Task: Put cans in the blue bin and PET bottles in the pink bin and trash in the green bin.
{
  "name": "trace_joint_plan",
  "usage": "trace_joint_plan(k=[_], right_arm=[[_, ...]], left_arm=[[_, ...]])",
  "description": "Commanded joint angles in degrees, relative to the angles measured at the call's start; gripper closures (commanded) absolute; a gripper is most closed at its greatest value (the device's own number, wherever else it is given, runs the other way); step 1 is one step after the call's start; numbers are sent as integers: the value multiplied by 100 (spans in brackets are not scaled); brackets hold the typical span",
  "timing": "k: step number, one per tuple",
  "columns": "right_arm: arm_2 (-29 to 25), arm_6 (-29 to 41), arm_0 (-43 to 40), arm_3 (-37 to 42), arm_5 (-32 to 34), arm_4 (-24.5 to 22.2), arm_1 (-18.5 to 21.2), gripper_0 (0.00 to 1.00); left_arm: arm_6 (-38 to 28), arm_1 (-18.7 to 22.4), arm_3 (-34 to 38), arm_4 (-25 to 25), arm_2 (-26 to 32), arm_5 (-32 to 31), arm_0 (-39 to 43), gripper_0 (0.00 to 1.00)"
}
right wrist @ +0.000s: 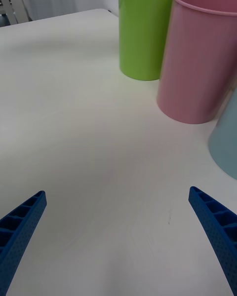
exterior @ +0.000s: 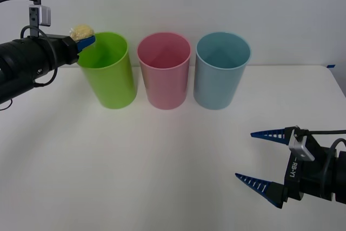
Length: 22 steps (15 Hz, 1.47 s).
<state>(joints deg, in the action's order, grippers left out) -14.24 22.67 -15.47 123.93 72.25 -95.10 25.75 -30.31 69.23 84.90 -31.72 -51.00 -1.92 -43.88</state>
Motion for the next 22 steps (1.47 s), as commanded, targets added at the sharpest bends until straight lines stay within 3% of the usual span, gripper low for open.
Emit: trace_joint_plan(k=[1, 14, 17, 22], right_arm=[[0, 0, 0, 0, 0, 0, 0, 0], [0, 0, 0, 0, 0, 0, 0, 0], [0, 0, 0, 0, 0, 0, 0, 0], [0, 0, 0, 0, 0, 0, 0, 0]], left_arm=[[-10, -23, 0, -1, -6, 16, -15, 0], [-10, -23, 97, -1, 64, 113, -85, 0], [78, -111, -18, 87, 626, -643, -41, 0], [360, -331, -70, 280, 2534, -2348, 1031, 0]])
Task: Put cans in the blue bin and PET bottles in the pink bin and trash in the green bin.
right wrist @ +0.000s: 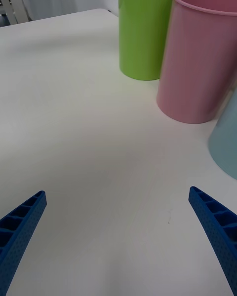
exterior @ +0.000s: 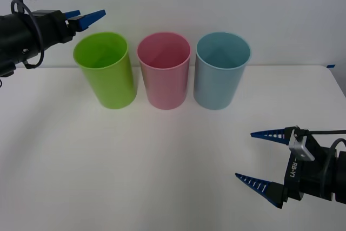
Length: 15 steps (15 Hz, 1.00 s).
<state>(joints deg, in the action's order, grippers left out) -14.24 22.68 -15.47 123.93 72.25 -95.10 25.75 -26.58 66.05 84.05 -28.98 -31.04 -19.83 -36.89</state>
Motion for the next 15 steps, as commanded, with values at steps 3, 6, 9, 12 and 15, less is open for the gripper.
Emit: trace_joint_plan(k=[3, 6, 9, 12, 15], right_arm=[[0, 0, 0, 0, 0, 0, 0, 0], [0, 0, 0, 0, 0, 0, 0, 0], [0, 0, 0, 0, 0, 0, 0, 0], [0, 0, 0, 0, 0, 0, 0, 0], [0, 0, 0, 0, 0, 0, 0, 0]], left_arm=[[-102, -13, 15, -11, 1408, -1506, 965, 0], [-181, -30, 15, -161, 2137, -2297, 1633, 0], [-233, -65, 147, -319, 2779, -2833, 2353, 0], [-620, -681, 349, -1321, 3860, -3475, 3013, 0], [-1279, -1331, 946, -2279, 4703, -3756, 3645, 0]])
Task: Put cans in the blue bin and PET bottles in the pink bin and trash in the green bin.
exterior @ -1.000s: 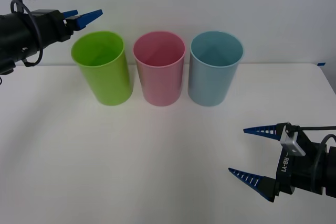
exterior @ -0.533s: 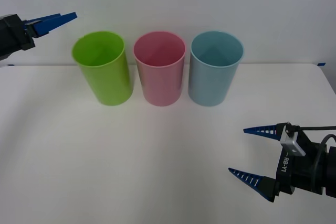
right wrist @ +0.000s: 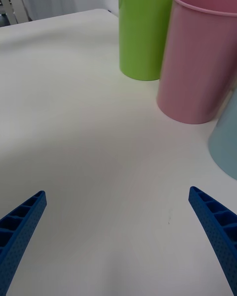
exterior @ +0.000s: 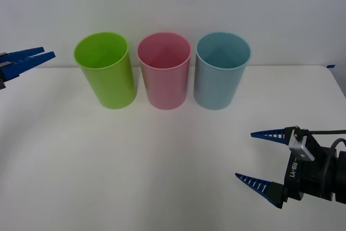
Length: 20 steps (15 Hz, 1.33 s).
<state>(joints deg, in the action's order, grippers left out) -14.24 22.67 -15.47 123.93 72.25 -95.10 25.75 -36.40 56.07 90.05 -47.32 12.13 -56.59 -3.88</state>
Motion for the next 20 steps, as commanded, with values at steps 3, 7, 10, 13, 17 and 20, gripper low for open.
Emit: trace_joint_plan(k=[3, 7, 10, 13, 17, 20], right_arm=[[0, 0, 0, 0, 0, 0, 0, 0], [0, 0, 0, 0, 0, 0, 0, 0], [0, 0, 0, 0, 0, 0, 0, 0], [0, 0, 0, 0, 0, 0, 0, 0], [0, 0, 0, 0, 0, 0, 0, 0], [0, 0, 0, 0, 0, 0, 0, 0]], left_arm=[[-746, -1028, 839, -1341, 975, -502, 845, 0], [-772, -1661, 1155, -1798, 1318, -898, 1354, 0], [-728, -2197, 1366, -2141, 1564, -1135, 1644, 0], [-658, -2716, 1551, -2501, 1687, -1241, 1873, 0], [-280, -3050, 1613, -2606, 1679, -1241, 2286, 0], [36, -3129, 1613, -2554, 1643, -1241, 2638, 0]])
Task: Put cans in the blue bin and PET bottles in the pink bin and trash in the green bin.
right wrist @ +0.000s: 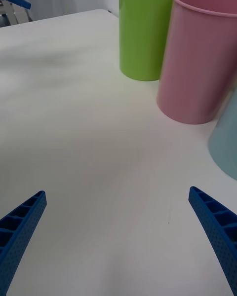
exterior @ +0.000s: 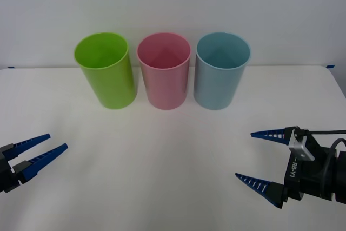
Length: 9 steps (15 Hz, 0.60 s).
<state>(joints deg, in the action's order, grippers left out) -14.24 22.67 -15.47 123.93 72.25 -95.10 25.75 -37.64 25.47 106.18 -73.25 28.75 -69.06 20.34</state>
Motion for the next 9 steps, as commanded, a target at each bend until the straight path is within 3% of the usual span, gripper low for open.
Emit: trace_joint_plan(k=[1, 9], right_arm=[[0, 0, 0, 0, 0, 0, 0, 0], [0, 0, 0, 0, 0, 0, 0, 0]], left_arm=[[214, -95, 0, 92, -27, 7, 295, 0], [416, -236, -9, 127, -45, 7, 576, 0]])
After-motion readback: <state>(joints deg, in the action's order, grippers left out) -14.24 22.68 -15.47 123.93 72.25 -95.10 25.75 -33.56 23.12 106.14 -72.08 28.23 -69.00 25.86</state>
